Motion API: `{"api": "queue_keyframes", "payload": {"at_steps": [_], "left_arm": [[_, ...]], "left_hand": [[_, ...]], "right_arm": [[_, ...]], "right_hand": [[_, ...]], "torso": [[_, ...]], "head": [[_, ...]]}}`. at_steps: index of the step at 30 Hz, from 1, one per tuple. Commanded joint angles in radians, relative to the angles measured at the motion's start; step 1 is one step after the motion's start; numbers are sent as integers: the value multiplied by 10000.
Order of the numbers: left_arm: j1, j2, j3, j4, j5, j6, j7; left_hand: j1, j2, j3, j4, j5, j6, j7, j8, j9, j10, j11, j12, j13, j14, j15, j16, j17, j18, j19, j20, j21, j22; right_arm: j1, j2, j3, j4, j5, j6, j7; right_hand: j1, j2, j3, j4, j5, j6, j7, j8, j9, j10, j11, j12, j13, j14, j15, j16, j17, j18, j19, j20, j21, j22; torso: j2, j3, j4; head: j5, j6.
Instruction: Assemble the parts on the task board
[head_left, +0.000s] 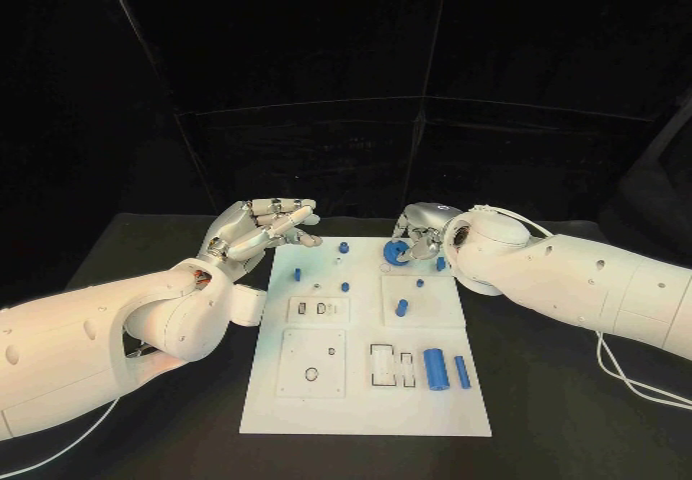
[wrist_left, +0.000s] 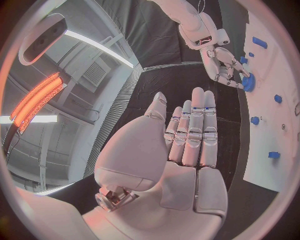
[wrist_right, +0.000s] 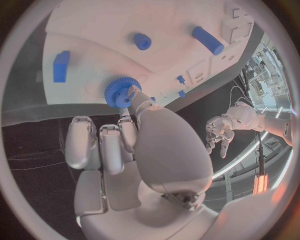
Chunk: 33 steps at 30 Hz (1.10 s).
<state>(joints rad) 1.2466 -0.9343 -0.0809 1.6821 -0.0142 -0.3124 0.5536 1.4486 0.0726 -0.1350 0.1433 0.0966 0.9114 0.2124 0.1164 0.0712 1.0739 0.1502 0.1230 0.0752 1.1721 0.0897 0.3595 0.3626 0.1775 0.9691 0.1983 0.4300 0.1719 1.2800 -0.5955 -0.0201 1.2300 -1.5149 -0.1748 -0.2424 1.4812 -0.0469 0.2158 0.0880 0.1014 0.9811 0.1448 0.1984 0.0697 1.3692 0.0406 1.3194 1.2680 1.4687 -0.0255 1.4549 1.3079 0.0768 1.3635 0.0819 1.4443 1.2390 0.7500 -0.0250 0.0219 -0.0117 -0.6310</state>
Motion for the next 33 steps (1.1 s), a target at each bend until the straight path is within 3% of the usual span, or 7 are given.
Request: {"api": "queue_keyframes", "payload": {"at_steps": [1,6,11,17,23,33], "left_arm": [[13,-14,8,28,-41,108,19],[14,-23,8,33,-41,105,11],[14,-19,8,30,-41,106,6],[14,0,8,24,-41,106,5],[15,29,8,10,-41,108,3],[15,79,8,-11,-41,120,1]], "left_hand": [[8,98,-7,-60,15,4,81,-43,-11,-22,44,-58,-13,-51,-10,-49,9,45,-50,-4,-42,-9],[8,98,-7,-60,15,4,81,-43,-11,-22,44,-58,-13,-51,-10,-49,9,45,-50,-4,-42,-9],[8,98,-7,-60,15,4,81,-43,-11,-22,44,-58,-13,-51,-10,-49,9,45,-50,-4,-42,-9],[8,98,-7,-60,15,4,81,-43,-11,-22,44,-58,-13,-51,-10,-49,9,45,-50,-4,-42,-9],[8,98,-7,-60,15,4,81,-43,-11,-22,44,-58,-13,-51,-10,-49,9,45,-50,-4,-42,-9],[21,117,-4,-71,15,12,78,-50,-9,-14,42,-65,-11,-56,-11,-53,29,47,-52,-3,-44,-13]], "right_arm": [[26,4,8,396,-382,-712,-30],[29,153,10,831,-792,-1195,-217],[30,518,11,923,-1110,-1476,-372],[31,1151,-9,588,-1236,-1474,-418],[29,1633,-189,205,-1263,-1314,-338],[-48,2074,-320,-333,-1270,-868,-187]], "right_hand": [[-301,-101,109,37,38,428,-150,-59,-4,91,27,22,15,565,-34,41,140,-88,55,1,61,37],[-430,-170,159,24,36,396,-134,-121,-19,107,41,29,38,570,-23,52,164,-99,90,12,85,97],[-458,-180,188,13,49,392,-132,-140,-22,124,42,44,61,575,-20,62,187,-110,125,15,107,154],[-486,-177,240,-5,71,402,-133,-158,-22,130,42,42,65,576,-18,63,189,-117,146,18,122,189],[-494,-178,260,-15,80,405,-132,-166,-22,131,42,41,67,575,-18,62,186,-118,150,19,125,195],[-526,-183,305,-33,98,397,-125,-193,-25,120,47,22,53,574,-15,57,178,-119,154,22,128,202]], "torso": [[0,-9,8],[8,1,18],[15,3,19],[18,-2,21],[23,7,23],[10,11,-10]], "head": [[20,15],[35,23],[51,23],[78,13],[97,-3],[137,-48]]}}
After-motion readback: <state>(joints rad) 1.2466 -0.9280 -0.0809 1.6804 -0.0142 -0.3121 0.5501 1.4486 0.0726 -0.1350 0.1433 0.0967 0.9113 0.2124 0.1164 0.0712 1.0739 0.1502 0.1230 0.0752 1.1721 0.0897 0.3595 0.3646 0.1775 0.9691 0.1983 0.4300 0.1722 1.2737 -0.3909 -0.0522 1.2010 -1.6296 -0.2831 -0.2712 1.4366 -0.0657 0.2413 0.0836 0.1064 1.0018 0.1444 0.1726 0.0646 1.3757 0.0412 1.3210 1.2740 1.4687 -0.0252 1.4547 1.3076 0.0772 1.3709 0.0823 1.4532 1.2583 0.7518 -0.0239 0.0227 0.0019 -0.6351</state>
